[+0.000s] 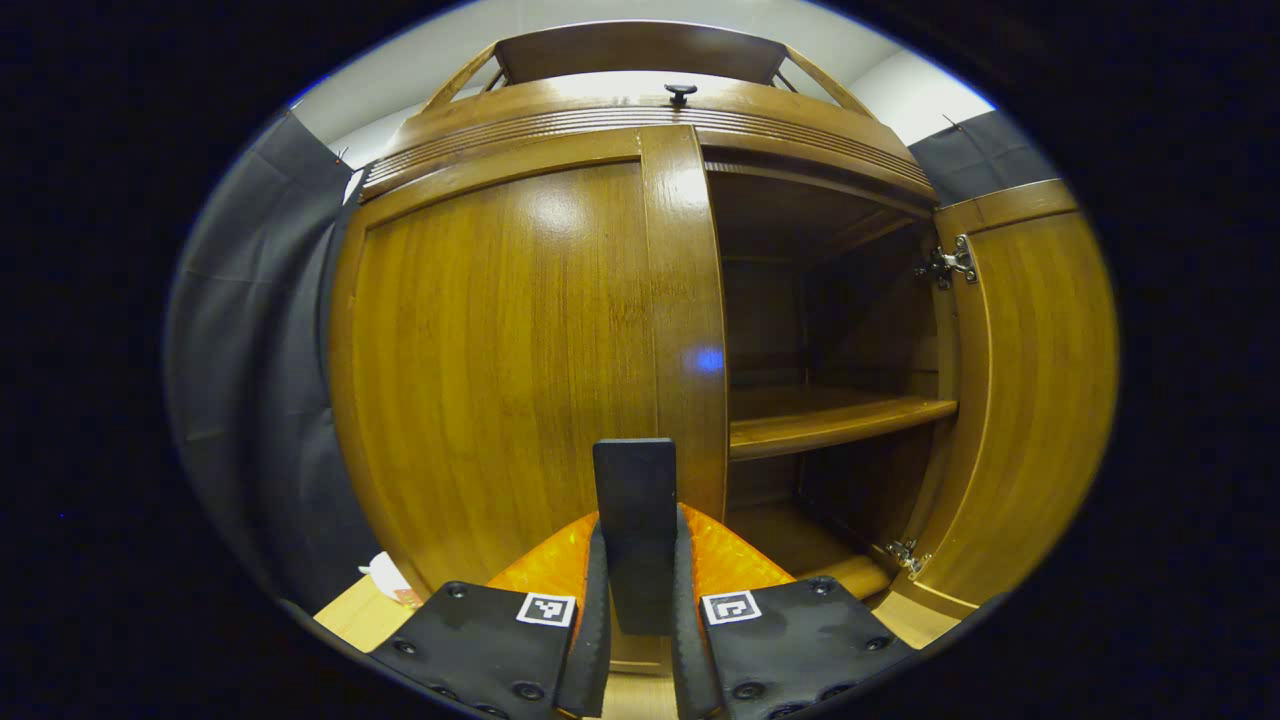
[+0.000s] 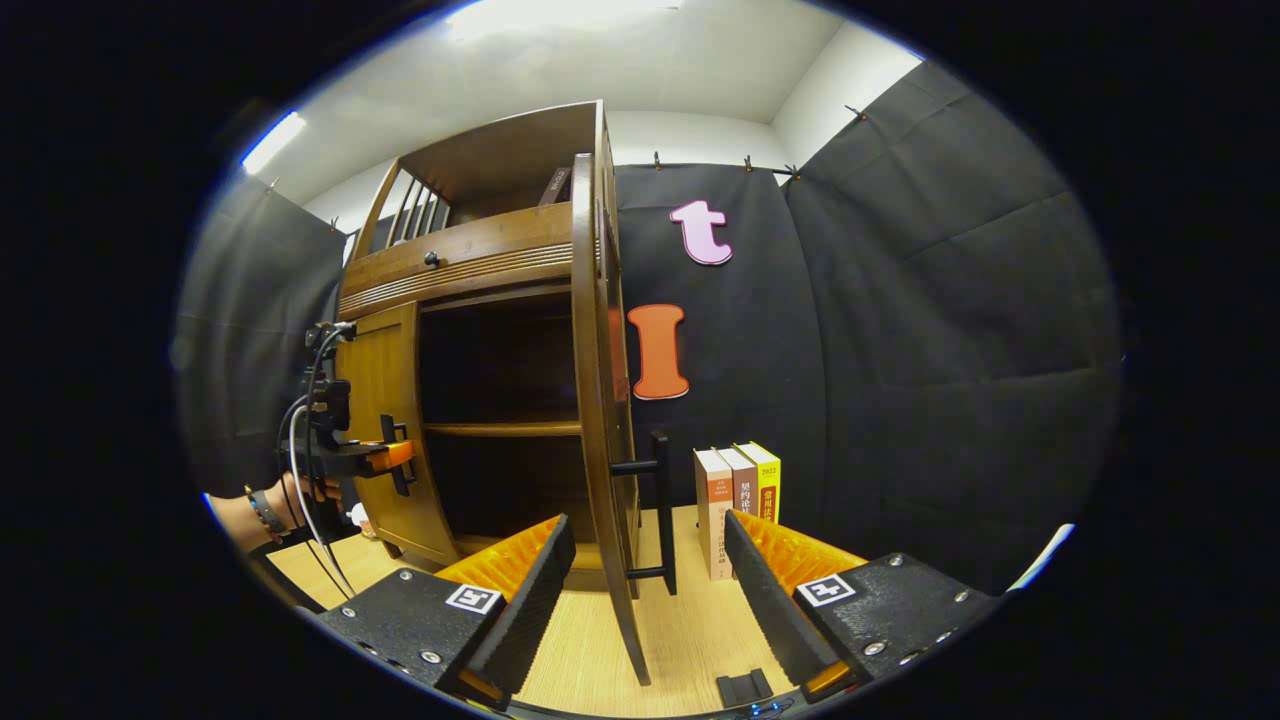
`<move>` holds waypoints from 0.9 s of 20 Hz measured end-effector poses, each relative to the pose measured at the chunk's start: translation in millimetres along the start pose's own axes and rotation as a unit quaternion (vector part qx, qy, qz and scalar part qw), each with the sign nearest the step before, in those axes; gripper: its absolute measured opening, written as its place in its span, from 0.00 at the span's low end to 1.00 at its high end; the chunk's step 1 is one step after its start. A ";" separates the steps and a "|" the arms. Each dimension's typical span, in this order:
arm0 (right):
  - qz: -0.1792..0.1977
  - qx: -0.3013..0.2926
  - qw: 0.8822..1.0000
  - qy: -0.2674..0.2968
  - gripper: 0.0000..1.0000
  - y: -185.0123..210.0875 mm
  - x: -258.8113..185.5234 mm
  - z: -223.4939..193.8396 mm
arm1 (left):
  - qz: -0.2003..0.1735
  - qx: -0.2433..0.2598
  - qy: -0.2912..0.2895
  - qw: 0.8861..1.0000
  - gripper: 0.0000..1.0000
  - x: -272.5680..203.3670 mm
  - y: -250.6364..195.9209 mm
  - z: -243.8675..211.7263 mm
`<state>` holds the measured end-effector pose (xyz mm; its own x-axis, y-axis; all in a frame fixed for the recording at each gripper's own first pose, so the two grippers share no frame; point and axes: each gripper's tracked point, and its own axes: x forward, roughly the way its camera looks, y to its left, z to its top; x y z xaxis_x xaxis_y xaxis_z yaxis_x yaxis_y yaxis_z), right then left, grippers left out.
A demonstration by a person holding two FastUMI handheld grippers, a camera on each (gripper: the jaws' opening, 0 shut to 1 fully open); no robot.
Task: Open the right door of the double-door shoe cabinet with the right hand, and open the left door with the left hand.
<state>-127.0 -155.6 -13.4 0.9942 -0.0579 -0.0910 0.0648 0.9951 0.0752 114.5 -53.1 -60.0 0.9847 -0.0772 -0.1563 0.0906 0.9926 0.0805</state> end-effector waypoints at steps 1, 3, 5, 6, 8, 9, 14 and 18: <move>0.000 -0.002 1.000 0.001 0.92 2.9 1.3 -1.4 | 0.002 0.000 0.002 1.000 0.33 -12.2 2.9 0.0; -0.003 -0.009 1.000 -0.001 0.92 7.6 2.0 -1.3 | 0.004 -0.003 0.007 1.000 0.34 -34.0 10.4 -0.3; -0.003 -0.015 1.000 -0.003 0.92 12.9 3.4 -1.3 | 0.005 -0.006 0.011 1.000 0.31 -54.3 20.3 0.4; -0.002 -0.015 1.000 -0.002 0.99 15.7 4.2 -2.1 | 0.006 -0.006 0.014 1.000 0.31 -66.2 26.9 -0.1; -0.004 -0.013 1.000 -0.005 0.99 19.6 4.5 -0.5 | 0.011 -0.009 0.016 1.000 0.31 -86.2 41.3 -0.2; -0.006 -0.013 1.000 -0.006 0.92 21.0 3.8 -0.1 | 0.016 -0.011 0.017 1.000 0.32 -96.7 49.2 -0.8; -0.016 -0.014 1.000 -0.001 0.92 31.0 9.2 -7.5 | 0.052 -0.007 0.007 0.999 0.28 -140.0 92.5 -2.1; -0.018 -0.019 1.000 -0.006 0.99 48.4 11.5 -1.9 | 0.072 -0.009 0.000 0.997 0.24 -166.2 130.9 -1.9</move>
<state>-112.6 -108.0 -12.8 0.9923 -0.0940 -0.0806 0.0970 0.9947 0.0349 -37.5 89.9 -25.4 0.9873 0.0660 -0.1448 -0.0541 0.9949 0.0848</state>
